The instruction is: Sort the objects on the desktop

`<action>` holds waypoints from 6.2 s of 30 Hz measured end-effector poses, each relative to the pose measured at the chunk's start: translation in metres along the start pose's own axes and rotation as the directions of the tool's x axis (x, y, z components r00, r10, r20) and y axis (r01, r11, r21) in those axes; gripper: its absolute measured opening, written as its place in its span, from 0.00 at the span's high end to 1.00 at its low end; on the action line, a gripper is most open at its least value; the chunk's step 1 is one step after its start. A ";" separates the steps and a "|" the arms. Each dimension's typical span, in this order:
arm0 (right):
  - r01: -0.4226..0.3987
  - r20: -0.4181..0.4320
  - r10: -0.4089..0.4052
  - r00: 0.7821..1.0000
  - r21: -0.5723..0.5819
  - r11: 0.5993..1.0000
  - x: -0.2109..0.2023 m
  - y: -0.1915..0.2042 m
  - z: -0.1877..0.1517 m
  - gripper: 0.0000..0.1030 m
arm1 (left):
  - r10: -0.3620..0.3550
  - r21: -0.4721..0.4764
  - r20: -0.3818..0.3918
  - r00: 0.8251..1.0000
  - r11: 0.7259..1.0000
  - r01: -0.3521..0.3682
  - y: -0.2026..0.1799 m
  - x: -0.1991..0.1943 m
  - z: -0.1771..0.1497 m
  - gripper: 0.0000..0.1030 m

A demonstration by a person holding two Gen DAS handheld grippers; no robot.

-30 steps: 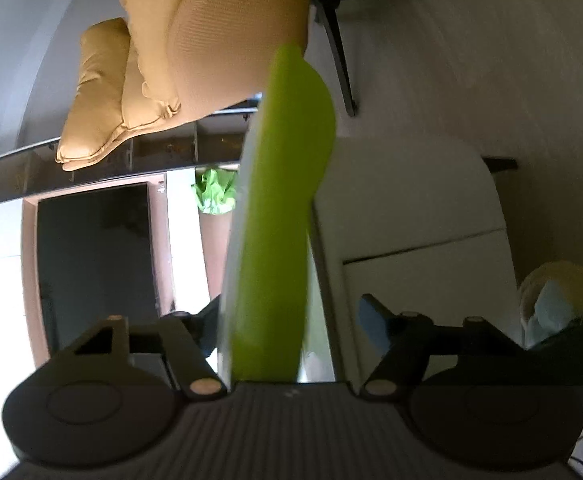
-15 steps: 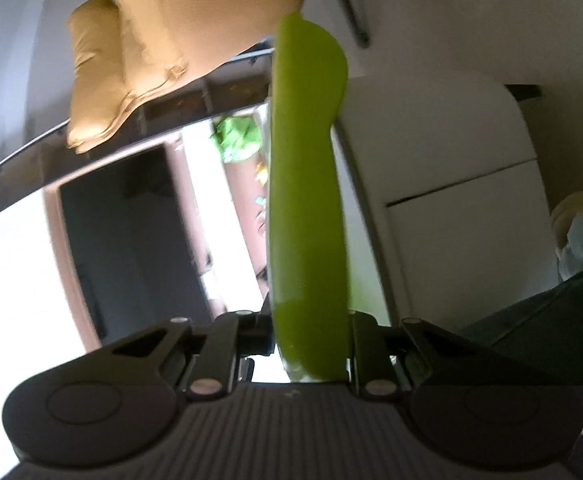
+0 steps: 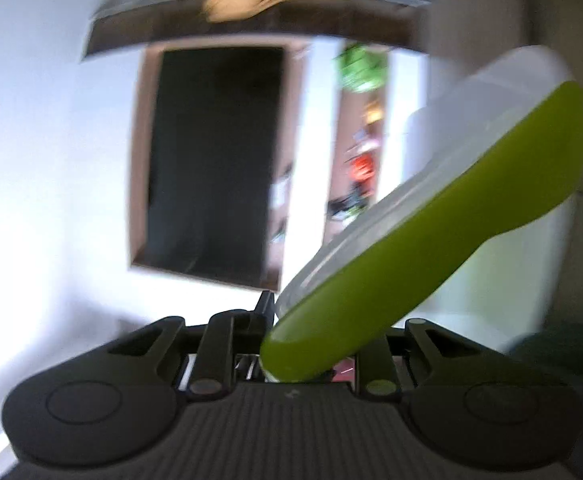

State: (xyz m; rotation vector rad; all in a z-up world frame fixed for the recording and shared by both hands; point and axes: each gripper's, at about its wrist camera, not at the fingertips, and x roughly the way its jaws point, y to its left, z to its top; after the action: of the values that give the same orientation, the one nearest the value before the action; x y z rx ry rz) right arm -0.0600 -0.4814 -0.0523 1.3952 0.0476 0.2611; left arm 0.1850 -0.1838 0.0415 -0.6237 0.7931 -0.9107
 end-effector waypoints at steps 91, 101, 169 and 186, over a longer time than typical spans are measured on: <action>0.289 -0.100 -0.508 0.856 -0.721 0.630 0.332 0.091 -0.122 0.73 | 0.468 -0.305 0.186 0.864 0.864 -0.401 0.263 -0.248 0.081 0.06; 0.246 -0.122 -0.471 0.874 -0.724 0.644 0.334 0.084 -0.113 0.27 | 0.443 -0.320 0.093 0.892 0.861 -0.395 0.279 -0.256 0.063 0.05; 0.235 -0.225 -0.428 0.875 -0.575 0.783 0.321 0.066 -0.131 0.52 | 0.605 -0.230 0.133 0.785 0.789 -0.569 0.255 -0.231 0.104 0.19; 0.230 -0.188 -0.396 0.899 -0.567 0.791 0.319 0.071 -0.139 0.51 | 0.568 -0.247 0.119 0.815 0.812 -0.529 0.253 -0.231 0.115 0.18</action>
State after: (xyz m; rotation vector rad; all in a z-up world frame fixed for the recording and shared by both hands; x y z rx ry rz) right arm 0.2122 -0.2699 0.0310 0.7594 0.4312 0.1800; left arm 0.3037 0.1534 -0.0102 -0.5986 0.8397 -0.2289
